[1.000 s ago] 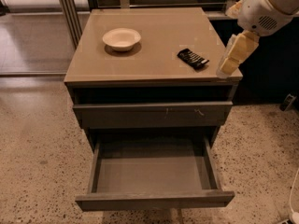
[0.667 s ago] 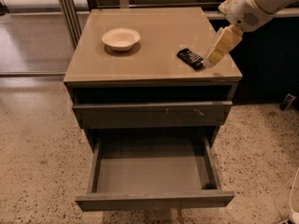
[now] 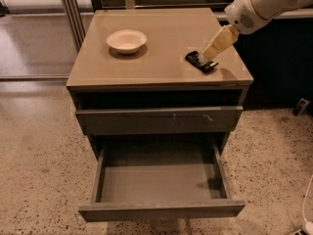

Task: Place rxbar chocolate into middle drawer

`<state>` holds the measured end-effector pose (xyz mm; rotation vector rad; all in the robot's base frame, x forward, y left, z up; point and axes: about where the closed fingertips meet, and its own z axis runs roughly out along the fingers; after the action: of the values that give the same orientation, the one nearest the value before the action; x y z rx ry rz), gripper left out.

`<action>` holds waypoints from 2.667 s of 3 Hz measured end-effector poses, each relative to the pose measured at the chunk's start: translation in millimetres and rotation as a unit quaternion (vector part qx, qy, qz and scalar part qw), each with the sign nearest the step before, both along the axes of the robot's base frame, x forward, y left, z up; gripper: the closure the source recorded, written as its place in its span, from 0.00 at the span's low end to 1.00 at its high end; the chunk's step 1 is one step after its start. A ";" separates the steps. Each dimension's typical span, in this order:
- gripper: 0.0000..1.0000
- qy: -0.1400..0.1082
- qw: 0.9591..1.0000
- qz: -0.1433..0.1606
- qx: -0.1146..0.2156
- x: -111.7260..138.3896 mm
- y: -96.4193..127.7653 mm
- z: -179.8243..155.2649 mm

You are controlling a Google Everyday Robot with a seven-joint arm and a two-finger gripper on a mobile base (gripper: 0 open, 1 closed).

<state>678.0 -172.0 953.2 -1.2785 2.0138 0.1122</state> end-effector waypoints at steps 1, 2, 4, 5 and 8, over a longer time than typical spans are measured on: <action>0.00 -0.003 0.999 -0.038 0.007 6.5 -9.5 -12.5; 0.00 -0.009 0.995 -0.099 0.028 25.7 -22.0 -35.7; 0.00 -0.021 0.979 -0.181 0.093 74.5 -37.2 -70.4; 0.00 -0.004 0.972 -0.205 0.116 93.6 -39.1 -87.6; 0.00 0.065 0.962 -0.227 0.139 114.8 -30.0 -123.8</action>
Offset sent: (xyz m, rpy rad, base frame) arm 0.0505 -0.0443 -0.0588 0.1174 -0.0520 -0.3656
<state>792.8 -202.0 829.4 -0.6302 2.2563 0.2551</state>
